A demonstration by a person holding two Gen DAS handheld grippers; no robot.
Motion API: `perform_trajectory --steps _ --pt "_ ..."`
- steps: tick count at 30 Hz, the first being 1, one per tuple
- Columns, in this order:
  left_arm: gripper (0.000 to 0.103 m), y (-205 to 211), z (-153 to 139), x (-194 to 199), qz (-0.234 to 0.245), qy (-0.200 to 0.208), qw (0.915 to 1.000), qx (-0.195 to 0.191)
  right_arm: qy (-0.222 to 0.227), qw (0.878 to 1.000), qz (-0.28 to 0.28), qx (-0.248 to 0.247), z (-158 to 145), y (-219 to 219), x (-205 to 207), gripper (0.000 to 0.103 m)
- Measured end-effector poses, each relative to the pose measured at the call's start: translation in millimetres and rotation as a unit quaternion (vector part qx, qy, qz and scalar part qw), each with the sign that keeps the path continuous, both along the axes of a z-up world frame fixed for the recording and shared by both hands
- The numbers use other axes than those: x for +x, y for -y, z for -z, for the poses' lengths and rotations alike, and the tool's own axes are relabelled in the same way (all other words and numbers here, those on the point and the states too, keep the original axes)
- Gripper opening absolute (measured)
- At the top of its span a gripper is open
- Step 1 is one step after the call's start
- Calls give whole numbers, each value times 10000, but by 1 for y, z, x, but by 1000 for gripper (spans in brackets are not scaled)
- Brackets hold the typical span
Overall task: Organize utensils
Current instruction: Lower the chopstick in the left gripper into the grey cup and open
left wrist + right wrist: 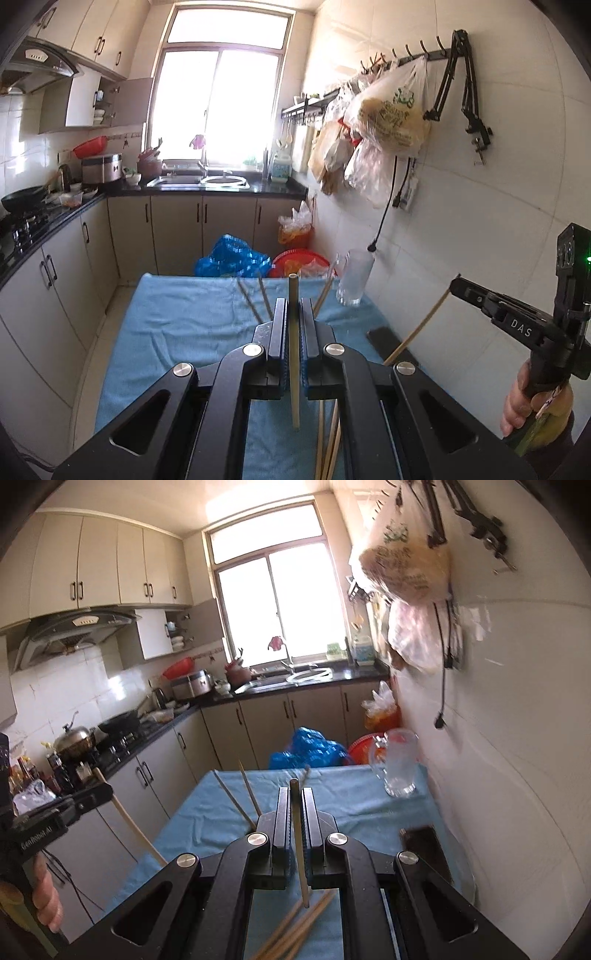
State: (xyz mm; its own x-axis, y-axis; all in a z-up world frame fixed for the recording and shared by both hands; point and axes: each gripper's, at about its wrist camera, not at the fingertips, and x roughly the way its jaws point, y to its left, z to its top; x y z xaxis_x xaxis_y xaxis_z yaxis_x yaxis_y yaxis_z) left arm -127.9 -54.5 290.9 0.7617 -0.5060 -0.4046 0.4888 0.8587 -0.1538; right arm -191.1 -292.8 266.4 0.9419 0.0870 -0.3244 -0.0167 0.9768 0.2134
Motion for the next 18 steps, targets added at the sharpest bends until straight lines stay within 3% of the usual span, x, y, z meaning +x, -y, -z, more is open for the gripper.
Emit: perform_trajectory --steps 4,9,18 --pt "5 11 -18 24 -134 189 9997 -72 172 9998 -80 8 -21 -7 27 6" --pt "5 25 -26 60 -228 136 9995 -169 215 9994 -182 199 -34 -13 65 6" --pt "5 45 1 127 -373 -277 9988 -141 45 9983 -208 546 -25 -12 114 6"
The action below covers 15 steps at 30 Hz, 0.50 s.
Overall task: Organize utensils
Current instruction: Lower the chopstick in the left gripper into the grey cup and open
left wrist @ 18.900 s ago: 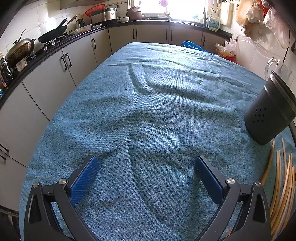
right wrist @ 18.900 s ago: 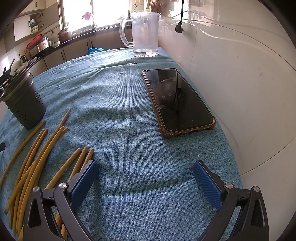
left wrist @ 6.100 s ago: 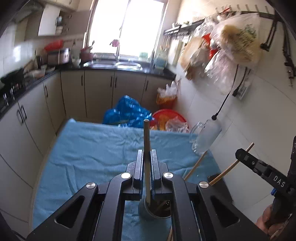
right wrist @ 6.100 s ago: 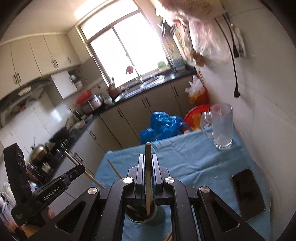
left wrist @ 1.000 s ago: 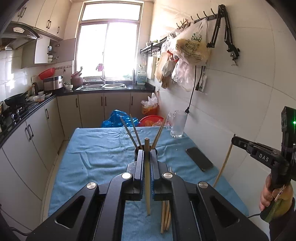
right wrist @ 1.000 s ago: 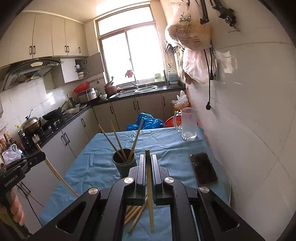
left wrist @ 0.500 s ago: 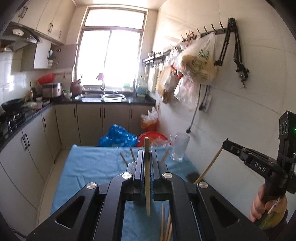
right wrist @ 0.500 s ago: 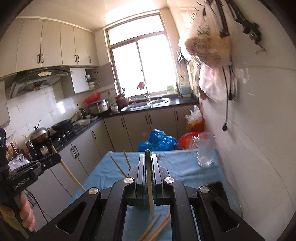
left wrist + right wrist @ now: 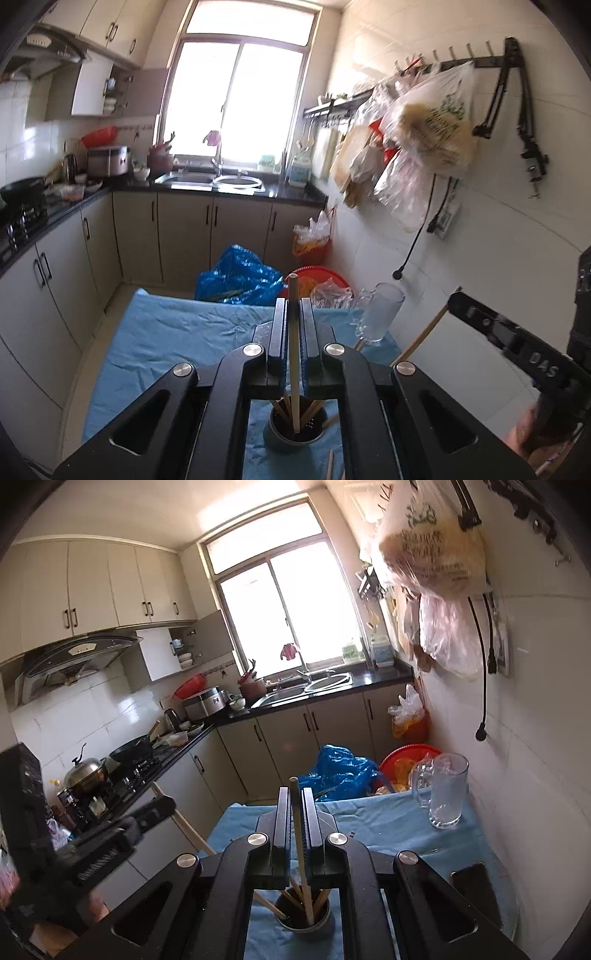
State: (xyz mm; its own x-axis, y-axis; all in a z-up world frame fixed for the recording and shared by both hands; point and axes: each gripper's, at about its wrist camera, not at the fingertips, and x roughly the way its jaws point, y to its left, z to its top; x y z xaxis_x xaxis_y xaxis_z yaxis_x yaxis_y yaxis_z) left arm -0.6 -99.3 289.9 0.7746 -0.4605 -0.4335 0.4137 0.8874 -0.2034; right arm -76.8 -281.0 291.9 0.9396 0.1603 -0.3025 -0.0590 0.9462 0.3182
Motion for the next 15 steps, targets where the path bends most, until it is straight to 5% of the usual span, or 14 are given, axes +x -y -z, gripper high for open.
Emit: perform_trajectory --steps 11,13,15 --pt "6 -3 56 38 -283 -547 9980 149 -840 9960 159 240 64 20 57 6" --pt "16 -5 55 37 -255 -511 9983 150 -919 9951 208 292 71 23 60 8" --pt "28 -9 52 30 -269 -418 9987 141 -958 9947 219 309 75 27 63 21"
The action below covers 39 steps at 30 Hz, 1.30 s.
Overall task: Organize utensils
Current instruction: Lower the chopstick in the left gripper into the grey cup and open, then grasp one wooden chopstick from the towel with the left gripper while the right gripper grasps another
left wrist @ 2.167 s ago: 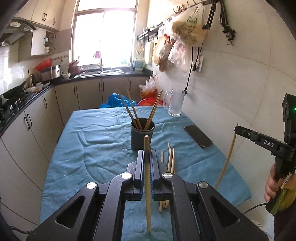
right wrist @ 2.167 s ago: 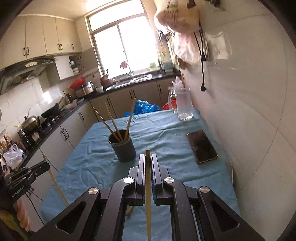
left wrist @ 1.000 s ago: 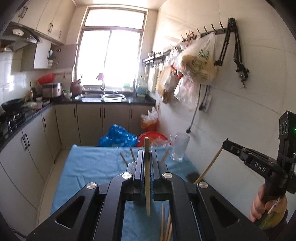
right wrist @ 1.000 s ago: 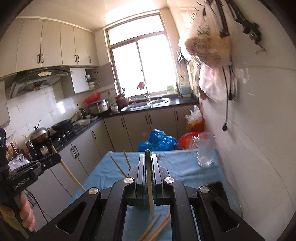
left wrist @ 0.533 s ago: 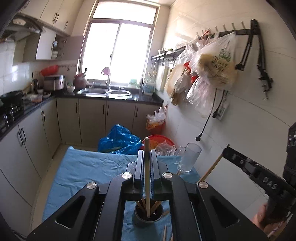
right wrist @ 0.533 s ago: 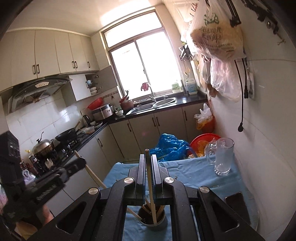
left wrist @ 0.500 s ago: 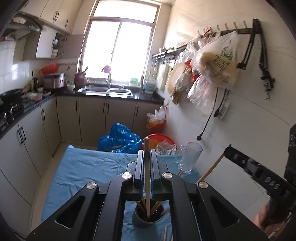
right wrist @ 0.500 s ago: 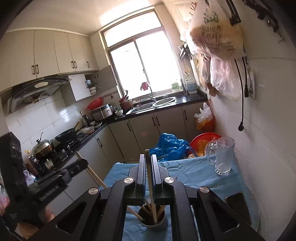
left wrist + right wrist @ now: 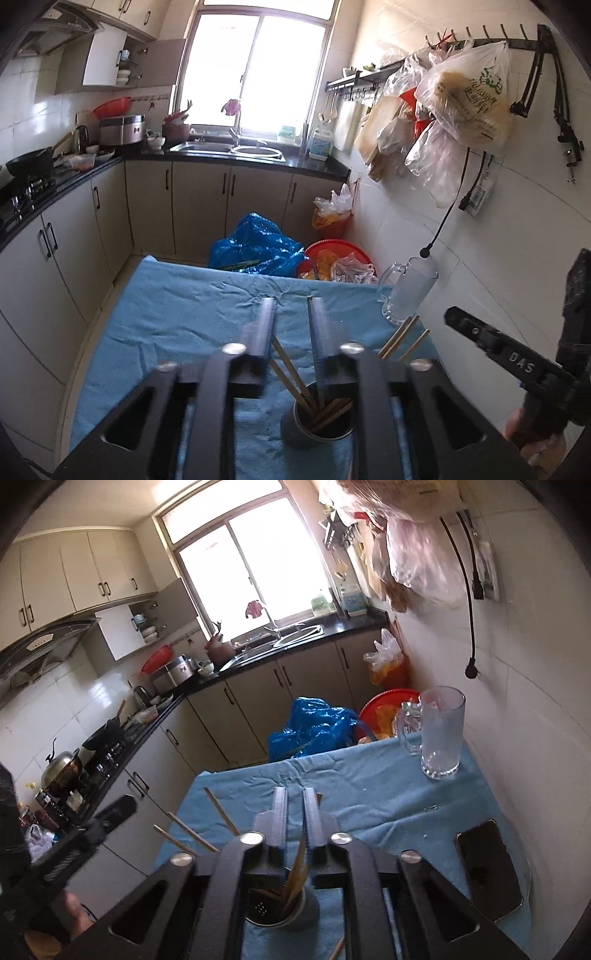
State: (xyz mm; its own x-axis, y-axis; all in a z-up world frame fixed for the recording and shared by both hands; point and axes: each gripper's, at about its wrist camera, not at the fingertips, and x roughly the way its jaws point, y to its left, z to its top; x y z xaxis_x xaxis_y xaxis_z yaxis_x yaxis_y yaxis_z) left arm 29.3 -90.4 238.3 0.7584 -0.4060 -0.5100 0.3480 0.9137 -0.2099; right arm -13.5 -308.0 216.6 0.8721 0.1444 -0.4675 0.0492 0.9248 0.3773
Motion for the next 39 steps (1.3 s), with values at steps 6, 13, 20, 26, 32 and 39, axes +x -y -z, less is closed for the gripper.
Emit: perform_trajectory --steps 6,13,20,26,32,39 --pt "34 -18 -13 -33 44 249 9997 2 132 9999 32 32 -8 7 -21 42" --pt "38 -45 -7 -84 19 273 9996 66 -114 9995 -6 -296 -4 13 -65 58" --pt "40 -61 43 -124 71 -145 9994 311 -765 9932 69 -877 34 26 -119 68" --pt "39 -42 116 -145 509 -1051 9917 547 -1761 9799 -305 -889 102 31 -150 68" --pt "39 11 178 -143 1084 -1743 9733 1031 -2105 9734 -830 -370 166 19 -165 64" --pt "29 67 211 -122 1502 -1925 9598 1388 -1952 9758 -975 145 197 8 -161 59"
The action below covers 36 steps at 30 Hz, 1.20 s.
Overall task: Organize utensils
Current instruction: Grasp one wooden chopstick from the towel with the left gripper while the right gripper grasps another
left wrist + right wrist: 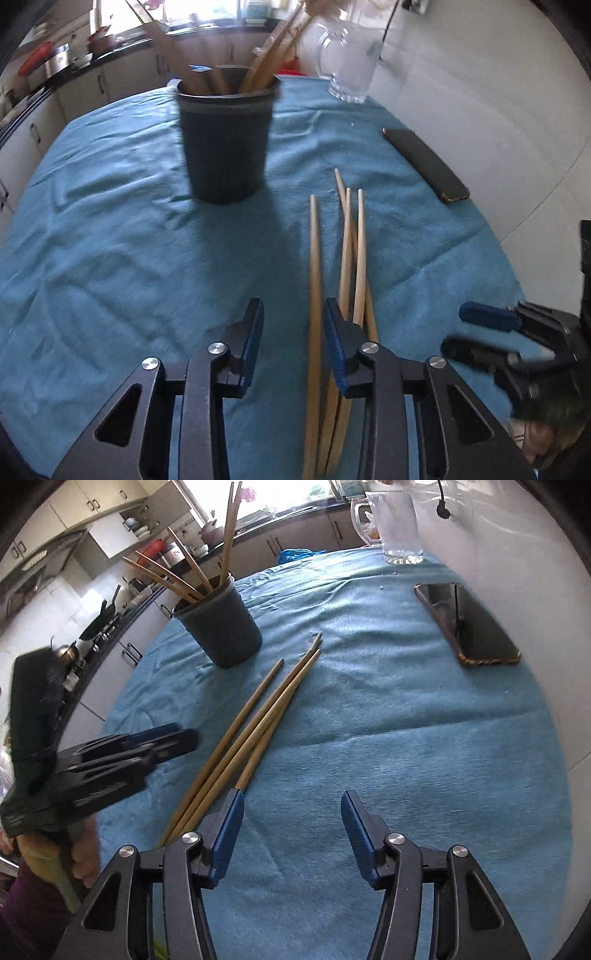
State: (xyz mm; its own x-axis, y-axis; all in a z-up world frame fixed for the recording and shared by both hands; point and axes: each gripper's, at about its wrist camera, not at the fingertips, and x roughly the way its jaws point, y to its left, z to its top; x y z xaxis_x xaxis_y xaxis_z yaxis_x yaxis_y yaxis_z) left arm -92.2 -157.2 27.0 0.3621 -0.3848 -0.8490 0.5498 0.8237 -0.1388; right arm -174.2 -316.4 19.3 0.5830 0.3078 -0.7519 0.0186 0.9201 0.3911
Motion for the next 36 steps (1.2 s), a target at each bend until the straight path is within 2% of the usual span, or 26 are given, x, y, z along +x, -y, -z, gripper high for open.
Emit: perform_trajectory --steps 3,5,6,7,9,12,14,15,17,19,22,26,30,31,32,33,34,36 --pt "27 20 10 11 101 -90 9998 123 37 10000 -6 39 2 -5 3 59" --pt "19 29 14 15 84 69 9996 254 50 10000 -38 18 5 -12 6 59" --pt "9 32 14 16 57 124 9992 384 56 10000 -73 -20 5 -16 7 58" --pt "7 32 14 19 -11 137 9990 431 63 9999 -116 -83 5 -22 8 57" --pt "7 27 14 24 -85 -28 9996 274 83 9994 -222 -265 7 -35 12 56" --pt "7 13 13 26 -262 -22 9991 322 114 9977 -342 -579 9 -52 17 52" --pt "7 0 13 26 -388 -35 9988 302 131 9956 -363 -848 10 -61 21 43" --pt "7 -7 13 27 -457 -78 9986 248 133 9943 -343 -997 10 -65 24 42" --pt "7 -21 13 29 -601 -202 9979 110 82 9924 -257 -1198 10 -68 28 16" --pt "7 -34 13 32 -771 -357 9964 -51 37 9902 -151 -1386 11 -69 28 12" --pt "7 -53 13 31 -980 -521 9935 -247 -88 9909 141 -1333 11 -53 21 8" --pt "7 -71 13 26 -1089 -681 9910 -388 -362 9898 664 -1205 14 -17 -6 8" --pt "7 -79 12 22 -1051 -767 9911 -290 -581 9887 798 -1129 16 5 -32 11" --pt "7 -79 12 22 -1023 -787 9913 -242 -604 9890 758 -1117 16 8 -35 16" --pt "7 -78 12 22 -997 -811 9915 -213 -630 9892 722 -1107 15 11 -38 28" --pt "8 -78 11 23 -974 -851 9914 -176 -642 9896 688 -1088 15 14 -38 34" --pt "10 -77 10 25 -964 -891 9912 -162 -631 9898 674 -1081 14 17 -37 37" --pt "15 -73 12 30 -948 -1018 9901 -185 -623 9893 678 -1131 11 20 -32 37"
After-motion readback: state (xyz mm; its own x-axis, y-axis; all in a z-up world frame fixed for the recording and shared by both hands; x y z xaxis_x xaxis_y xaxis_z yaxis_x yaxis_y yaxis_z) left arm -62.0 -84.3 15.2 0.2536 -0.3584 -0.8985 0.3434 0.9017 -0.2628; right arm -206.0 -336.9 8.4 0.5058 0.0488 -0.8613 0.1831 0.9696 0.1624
